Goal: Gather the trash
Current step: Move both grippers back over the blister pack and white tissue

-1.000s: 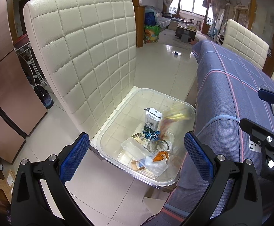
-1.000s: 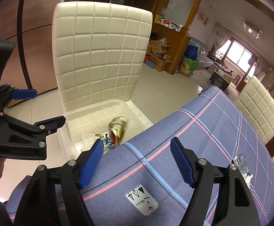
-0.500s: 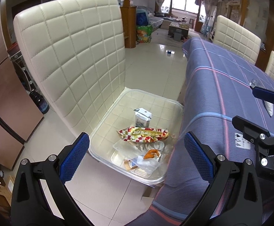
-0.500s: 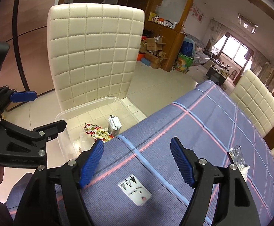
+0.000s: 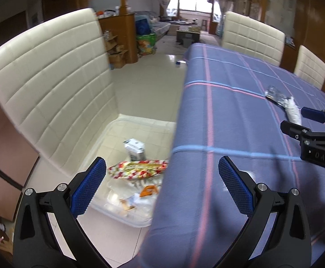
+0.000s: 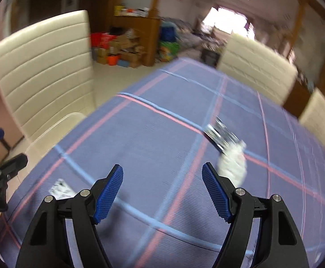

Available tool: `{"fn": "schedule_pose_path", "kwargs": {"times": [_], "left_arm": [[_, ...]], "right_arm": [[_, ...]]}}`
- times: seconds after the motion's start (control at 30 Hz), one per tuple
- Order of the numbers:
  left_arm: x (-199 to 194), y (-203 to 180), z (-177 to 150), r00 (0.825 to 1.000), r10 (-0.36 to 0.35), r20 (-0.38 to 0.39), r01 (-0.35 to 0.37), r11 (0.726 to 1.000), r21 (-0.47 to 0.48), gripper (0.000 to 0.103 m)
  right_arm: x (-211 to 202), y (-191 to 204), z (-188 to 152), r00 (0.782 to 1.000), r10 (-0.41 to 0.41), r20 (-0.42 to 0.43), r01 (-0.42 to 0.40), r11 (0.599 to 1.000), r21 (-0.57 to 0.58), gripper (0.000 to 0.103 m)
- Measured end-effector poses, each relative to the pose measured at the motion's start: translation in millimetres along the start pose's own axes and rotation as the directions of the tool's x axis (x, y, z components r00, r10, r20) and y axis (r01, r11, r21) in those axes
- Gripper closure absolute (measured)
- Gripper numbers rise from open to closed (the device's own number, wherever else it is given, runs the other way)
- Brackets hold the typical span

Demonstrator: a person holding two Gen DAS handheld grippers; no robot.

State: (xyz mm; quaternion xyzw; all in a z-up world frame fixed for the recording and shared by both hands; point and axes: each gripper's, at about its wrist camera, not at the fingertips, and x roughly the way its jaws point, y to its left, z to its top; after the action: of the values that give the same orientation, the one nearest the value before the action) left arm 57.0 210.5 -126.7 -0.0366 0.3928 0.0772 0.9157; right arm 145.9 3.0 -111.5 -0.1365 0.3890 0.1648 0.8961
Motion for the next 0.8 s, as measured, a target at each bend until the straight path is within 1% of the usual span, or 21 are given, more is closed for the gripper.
{"fn": "schedule_pose_path", "kwargs": {"times": [0.07,0.17,0.37,0.57,0.8], "left_arm": [[4.3,-16.6,9.3,0.999,-0.039,0.0,0.039,0.999,0.016,0.004],[10.0,-42.2,23.0,0.997,-0.076,0.0,0.076,0.996,0.053,0.004],[24.4,-92.0,43.8,0.993,-0.117,-0.003,0.117,0.984,0.134,0.004],[43.7,-119.5,51.5,0.992,-0.119,-0.037,0.124,0.977,0.175,0.004],[53.8,-132.4,53.0,0.994,-0.097,-0.057,0.106,0.974,0.198,0.004]], "right_arm": [[2.0,-16.6,-2.9,1.0,-0.017,-0.008,0.017,0.999,0.032,0.031],[5.0,-41.4,-7.7,0.999,-0.043,-0.02,0.044,0.997,0.061,0.031],[17.1,-75.7,-11.3,0.999,-0.004,-0.054,0.011,0.991,0.131,0.031],[30.8,-85.9,-9.6,0.998,0.024,-0.061,-0.015,0.991,0.135,0.031],[47.9,-98.4,-9.5,0.992,0.099,-0.073,-0.083,0.978,0.193,0.032]]}}
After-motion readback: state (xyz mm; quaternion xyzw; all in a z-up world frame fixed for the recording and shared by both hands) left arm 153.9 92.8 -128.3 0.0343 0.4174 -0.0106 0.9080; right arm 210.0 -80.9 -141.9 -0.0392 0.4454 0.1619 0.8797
